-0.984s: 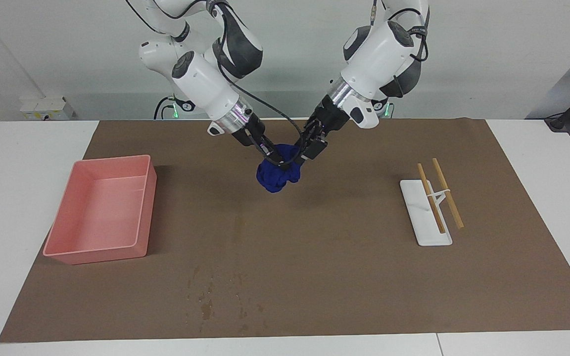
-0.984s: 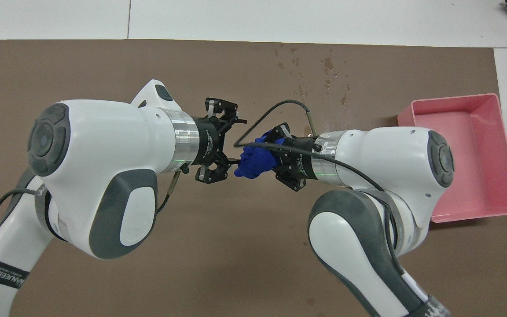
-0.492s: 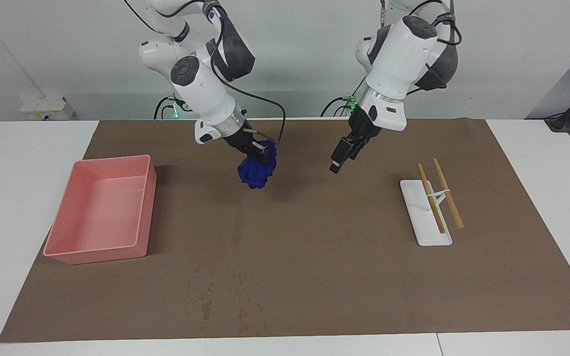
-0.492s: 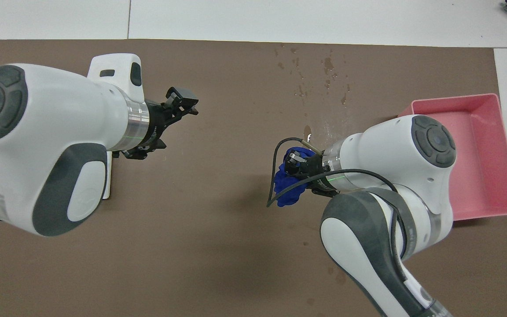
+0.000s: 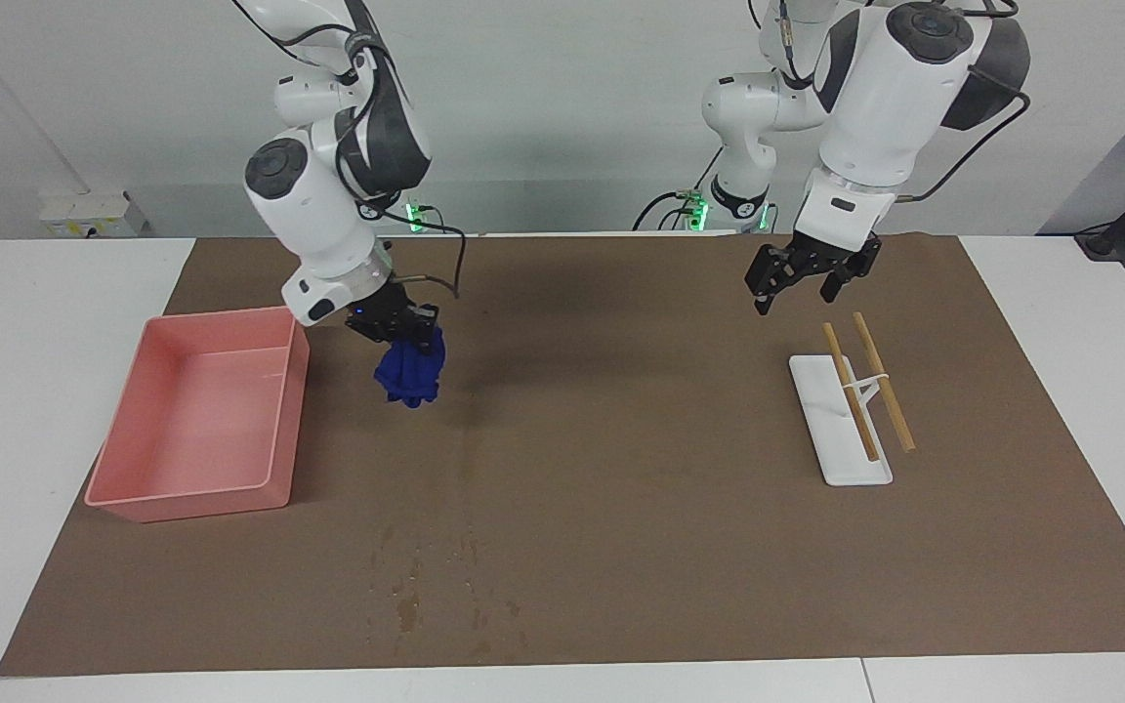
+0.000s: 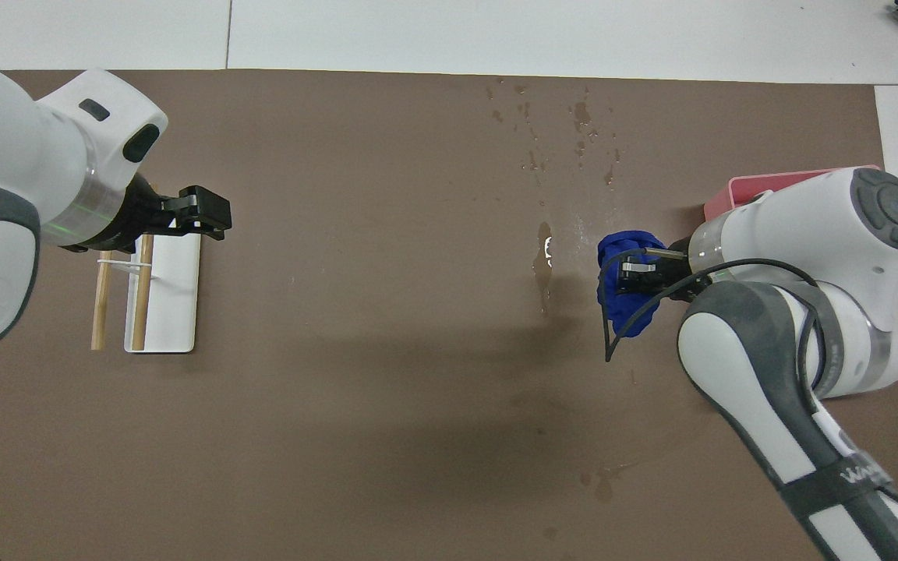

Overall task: Wipe water with towel using both arms
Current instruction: 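Lower the towel onto the water with the right gripper while the left retracts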

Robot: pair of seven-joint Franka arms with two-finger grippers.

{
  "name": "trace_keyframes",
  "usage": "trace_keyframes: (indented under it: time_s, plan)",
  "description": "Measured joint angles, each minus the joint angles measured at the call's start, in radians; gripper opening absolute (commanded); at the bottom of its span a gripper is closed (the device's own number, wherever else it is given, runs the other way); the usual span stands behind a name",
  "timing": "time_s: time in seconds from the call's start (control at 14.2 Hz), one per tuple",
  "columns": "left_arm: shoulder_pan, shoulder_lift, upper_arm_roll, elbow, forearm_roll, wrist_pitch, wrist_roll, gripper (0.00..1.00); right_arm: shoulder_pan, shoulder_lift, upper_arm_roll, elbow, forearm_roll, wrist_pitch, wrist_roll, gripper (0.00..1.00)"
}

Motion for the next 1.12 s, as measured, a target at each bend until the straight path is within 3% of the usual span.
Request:
trace_keyframes:
  time_s: [0.14, 0.49, 0.7, 0.91, 1.12]
  plan:
    - [0.046, -0.002, 0.001, 0.017, 0.003, -0.061, 0.138, 1.0, 0.005, 0.023, 0.003, -0.028, 0.0, 0.033, -0.001, 0.0]
    - [0.161, -0.002, 0.005, 0.023, 0.003, -0.11, 0.33, 1.0, 0.145, 0.113, 0.016, -0.084, 0.0, 0.263, 0.182, 0.0]
    - [0.137, -0.005, 0.007, 0.021, 0.003, -0.133, 0.338, 1.0, 0.166, 0.151, 0.016, -0.086, 0.0, 0.332, 0.215, 0.0]
    - [0.075, -0.041, 0.105, -0.019, -0.004, -0.134, 0.385, 1.0, 0.153, 0.191, 0.011, -0.086, 0.0, 0.431, 0.207, 0.0]
    - [0.073, -0.077, 0.116, -0.06, -0.008, -0.118, 0.403, 1.0, 0.138, 0.246, 0.01, -0.063, 0.0, 0.519, 0.167, 0.0]
